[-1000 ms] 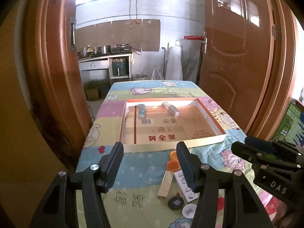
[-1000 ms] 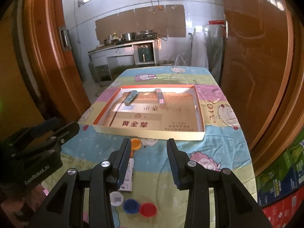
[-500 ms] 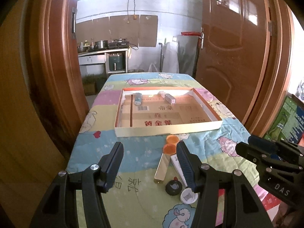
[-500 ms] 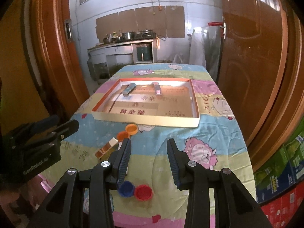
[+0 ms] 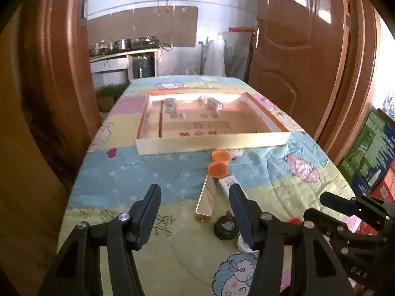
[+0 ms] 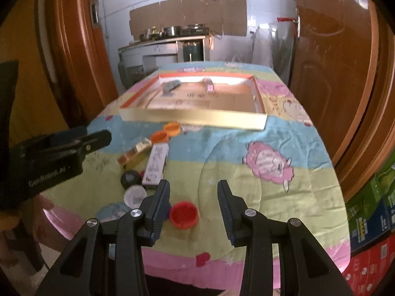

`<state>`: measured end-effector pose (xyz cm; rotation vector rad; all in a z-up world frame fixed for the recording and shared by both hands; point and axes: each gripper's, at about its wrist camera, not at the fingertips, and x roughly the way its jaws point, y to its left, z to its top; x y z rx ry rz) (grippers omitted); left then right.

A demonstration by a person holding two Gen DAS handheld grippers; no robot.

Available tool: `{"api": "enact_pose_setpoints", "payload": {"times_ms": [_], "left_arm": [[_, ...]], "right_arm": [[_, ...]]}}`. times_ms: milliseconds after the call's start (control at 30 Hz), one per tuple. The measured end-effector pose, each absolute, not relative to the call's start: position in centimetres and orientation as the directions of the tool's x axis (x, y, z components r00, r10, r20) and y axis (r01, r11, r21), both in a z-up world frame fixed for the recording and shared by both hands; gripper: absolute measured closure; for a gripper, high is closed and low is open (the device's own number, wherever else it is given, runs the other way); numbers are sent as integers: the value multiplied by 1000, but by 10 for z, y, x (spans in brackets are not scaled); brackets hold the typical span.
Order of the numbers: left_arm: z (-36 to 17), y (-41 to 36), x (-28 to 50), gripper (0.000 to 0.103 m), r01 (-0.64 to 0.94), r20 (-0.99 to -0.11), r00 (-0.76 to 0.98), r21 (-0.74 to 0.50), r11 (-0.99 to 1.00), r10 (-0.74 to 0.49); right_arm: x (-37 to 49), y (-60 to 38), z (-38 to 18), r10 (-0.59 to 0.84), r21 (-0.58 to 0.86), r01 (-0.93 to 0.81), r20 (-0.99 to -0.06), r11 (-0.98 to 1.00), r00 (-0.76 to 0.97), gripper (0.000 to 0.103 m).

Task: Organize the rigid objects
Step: 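Grasp the gold metal case with the left gripper while the right gripper approaches the red cap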

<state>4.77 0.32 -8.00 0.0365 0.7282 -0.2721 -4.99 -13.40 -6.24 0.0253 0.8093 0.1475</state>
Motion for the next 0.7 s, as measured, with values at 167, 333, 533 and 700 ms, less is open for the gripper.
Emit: {"api": "enact_pose_setpoints", "payload": {"times_ms": [167, 333, 533, 700], "left_arm": [[-97, -6, 64, 51, 301, -694, 675, -49, 952, -249], [-117, -8, 85, 64, 333, -738, 620, -62, 941, -268], [-130, -9, 94, 71, 385, -754, 573, -97, 918, -320], [-133, -12, 96, 84, 409, -750, 565, -106, 906, -342]], "right_arm": [[-49, -137, -75, 149, 98, -114, -739, 989, 657, 59], [-47, -141, -81, 153, 110, -107, -744, 988, 650, 58], [-43, -146, -87, 153, 119, -97, -755, 988, 637, 58], [-43, -149, -91, 170, 137, -101, -760, 985, 627, 58]]}}
